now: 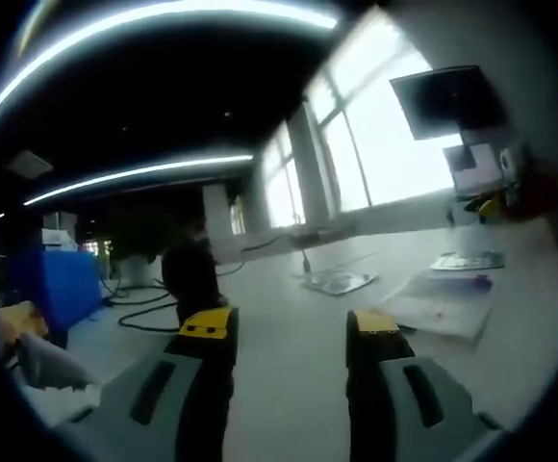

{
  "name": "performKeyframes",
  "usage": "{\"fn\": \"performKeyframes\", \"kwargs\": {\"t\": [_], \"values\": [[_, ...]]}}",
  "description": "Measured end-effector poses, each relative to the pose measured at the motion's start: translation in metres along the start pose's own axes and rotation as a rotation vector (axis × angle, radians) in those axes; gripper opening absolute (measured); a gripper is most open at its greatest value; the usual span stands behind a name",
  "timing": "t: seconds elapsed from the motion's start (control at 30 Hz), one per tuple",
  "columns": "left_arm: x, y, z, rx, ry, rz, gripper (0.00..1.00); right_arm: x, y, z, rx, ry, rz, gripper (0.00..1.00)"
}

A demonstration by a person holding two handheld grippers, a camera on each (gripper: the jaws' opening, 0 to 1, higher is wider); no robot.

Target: Clip sheet goods on table flip sheet goods clip sheet goods scan sheet goods put sheet goods back to table

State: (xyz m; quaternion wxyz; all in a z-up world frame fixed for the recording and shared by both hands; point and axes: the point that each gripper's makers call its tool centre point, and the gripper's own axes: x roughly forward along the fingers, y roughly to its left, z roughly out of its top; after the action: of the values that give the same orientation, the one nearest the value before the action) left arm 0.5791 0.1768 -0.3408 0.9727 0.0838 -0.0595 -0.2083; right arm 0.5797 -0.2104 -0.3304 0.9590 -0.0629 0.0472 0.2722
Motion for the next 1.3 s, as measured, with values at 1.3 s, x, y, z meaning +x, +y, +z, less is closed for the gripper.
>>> {"fn": "performKeyframes", "kwargs": {"t": [1.3], "values": [[0.001, -0.005, -0.001, -0.022, 0.008, -0.031, 0.37, 0.02, 0.017, -0.095, -0.111, 0.426, 0.471, 0.65]]}}
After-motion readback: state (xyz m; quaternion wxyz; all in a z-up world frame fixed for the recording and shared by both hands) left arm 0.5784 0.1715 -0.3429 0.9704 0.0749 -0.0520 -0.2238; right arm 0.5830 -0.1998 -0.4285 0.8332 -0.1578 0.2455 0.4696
